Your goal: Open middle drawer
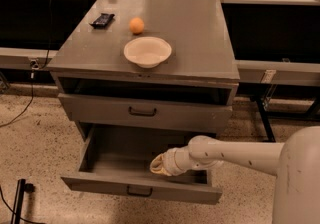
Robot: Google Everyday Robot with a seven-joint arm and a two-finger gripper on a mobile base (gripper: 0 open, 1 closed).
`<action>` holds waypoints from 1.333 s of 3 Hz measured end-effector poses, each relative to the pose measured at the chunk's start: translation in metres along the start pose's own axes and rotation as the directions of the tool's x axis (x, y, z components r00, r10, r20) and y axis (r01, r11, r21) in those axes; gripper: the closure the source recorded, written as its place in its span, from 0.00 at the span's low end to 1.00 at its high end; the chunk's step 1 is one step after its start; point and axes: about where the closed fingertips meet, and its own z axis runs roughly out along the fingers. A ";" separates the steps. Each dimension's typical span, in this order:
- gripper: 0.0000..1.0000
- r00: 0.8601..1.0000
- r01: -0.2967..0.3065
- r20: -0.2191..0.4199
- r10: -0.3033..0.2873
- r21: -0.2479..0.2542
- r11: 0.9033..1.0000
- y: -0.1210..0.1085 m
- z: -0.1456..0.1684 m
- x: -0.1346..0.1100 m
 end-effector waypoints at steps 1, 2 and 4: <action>1.00 1.000 -0.016 0.003 0.016 0.009 1.000 -0.006 0.007 0.009; 1.00 0.999 -0.041 0.004 0.042 -0.078 0.996 0.002 0.020 0.010; 1.00 0.994 -0.108 -0.020 0.107 -0.228 0.968 0.040 0.001 -0.008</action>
Offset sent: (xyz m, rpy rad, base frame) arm -0.0034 0.0134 -0.0308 -0.0024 0.1745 0.0742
